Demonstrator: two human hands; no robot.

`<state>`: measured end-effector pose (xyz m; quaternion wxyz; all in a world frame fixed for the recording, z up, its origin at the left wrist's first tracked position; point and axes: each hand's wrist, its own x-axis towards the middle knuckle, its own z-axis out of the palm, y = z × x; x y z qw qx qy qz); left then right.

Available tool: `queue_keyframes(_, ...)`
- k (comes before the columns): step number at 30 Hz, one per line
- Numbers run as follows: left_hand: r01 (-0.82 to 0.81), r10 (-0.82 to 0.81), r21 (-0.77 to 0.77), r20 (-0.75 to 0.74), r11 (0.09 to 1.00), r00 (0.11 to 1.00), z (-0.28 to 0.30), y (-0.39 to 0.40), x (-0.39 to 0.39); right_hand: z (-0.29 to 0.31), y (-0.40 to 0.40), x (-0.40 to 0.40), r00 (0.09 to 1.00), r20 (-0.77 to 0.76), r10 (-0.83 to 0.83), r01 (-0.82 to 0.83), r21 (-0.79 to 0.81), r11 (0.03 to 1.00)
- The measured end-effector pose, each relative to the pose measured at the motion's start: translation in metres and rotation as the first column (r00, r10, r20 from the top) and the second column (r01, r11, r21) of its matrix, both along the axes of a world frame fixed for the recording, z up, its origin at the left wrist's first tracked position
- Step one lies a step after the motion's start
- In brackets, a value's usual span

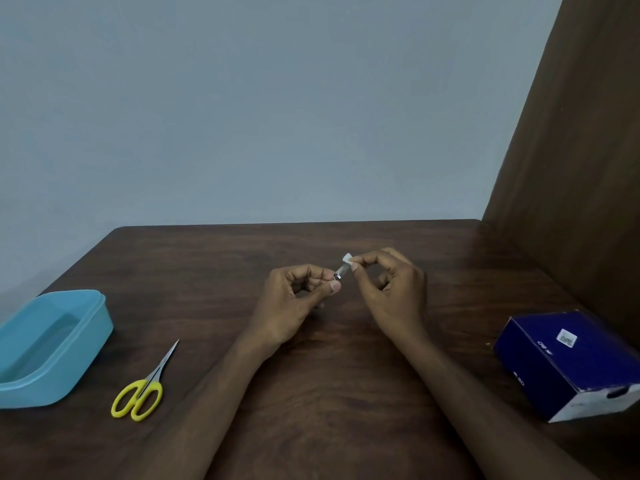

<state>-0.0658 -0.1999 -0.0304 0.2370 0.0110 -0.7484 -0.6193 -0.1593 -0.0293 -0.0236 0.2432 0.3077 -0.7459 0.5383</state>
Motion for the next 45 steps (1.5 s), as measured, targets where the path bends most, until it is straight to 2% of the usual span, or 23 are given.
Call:
queue_keyframes(5,0.012,-0.012,-0.007,-0.013,1.0,1.0,0.001,-0.002,0.002,0.002,-0.001,0.012,0.983,-0.08,0.164,-0.165,0.0,0.986)
queue_keyframes(8,0.007,-0.007,-0.021,-0.004,1.0,1.0,0.001,-0.001,0.001,-0.001,-0.001,0.004,0.992,-0.05,0.112,-0.112,0.005,0.994)
queue_keyframes(10,0.003,-0.003,-0.011,0.012,1.0,1.0,0.001,0.0,0.001,-0.004,-0.002,-0.001,0.999,0.033,0.028,-0.028,0.005,1.0)
queue_keyframes(12,-0.004,0.003,0.005,0.018,1.0,1.0,0.002,0.001,0.001,-0.004,-0.003,-0.004,0.981,0.194,0.022,-0.02,-0.014,1.0)
queue_keyframes(14,-0.008,0.007,0.031,0.018,0.999,1.0,0.003,0.002,0.001,-0.002,-0.005,-0.004,0.921,0.367,0.13,-0.096,-0.108,0.989)
queue_keyframes(16,-0.012,0.011,0.057,0.022,0.998,1.0,0.004,0.002,0.001,0.002,-0.007,-0.001,0.811,0.487,0.325,-0.195,-0.299,0.934)
queue_keyframes(17,-0.016,0.014,0.061,0.026,0.998,1.0,0.004,0.003,0.002,0.004,-0.007,0.001,0.764,0.51,0.395,-0.22,-0.371,0.902)
queue_keyframes(19,-0.02,0.018,0.063,0.032,0.998,0.999,0.005,0.004,0.003,0.005,-0.009,0.003,0.736,0.52,0.433,-0.229,-0.411,0.883)
queue_keyframes(25,0.006,-0.01,0.106,0.039,0.994,0.999,0.009,0.005,0.005,0.001,-0.01,0.001,0.768,0.538,0.347,-0.143,-0.384,0.912)
queue_keyframes(31,-0.054,0.046,0.226,0.038,0.973,0.998,0.007,0.003,0.001,0.001,-0.003,0.001,0.941,0.33,0.069,-0.01,-0.176,0.984)
queue_keyframes(34,-0.06,0.045,0.311,0.056,0.949,0.997,0.008,0.001,0.0,0.003,-0.003,0.009,0.996,0.093,-0.015,0.021,-0.058,0.998)
queue_keyframes(36,-0.041,0.017,0.365,0.071,0.93,0.997,0.008,0.0,0.001,0.004,-0.005,0.016,0.999,-0.03,0.02,-0.021,-0.024,0.999)
queue_keyframes(39,0.011,-0.05,0.409,0.083,0.912,0.995,0.01,-0.001,0.002,0.002,-0.008,0.019,0.99,-0.135,0.04,-0.031,0.073,0.997)
queue_keyframes(45,-0.025,-0.044,0.496,0.128,0.868,0.991,0.015,0.0,0.001,0.003,0.001,0.012,0.981,-0.192,-0.027,0.057,0.153,0.987)
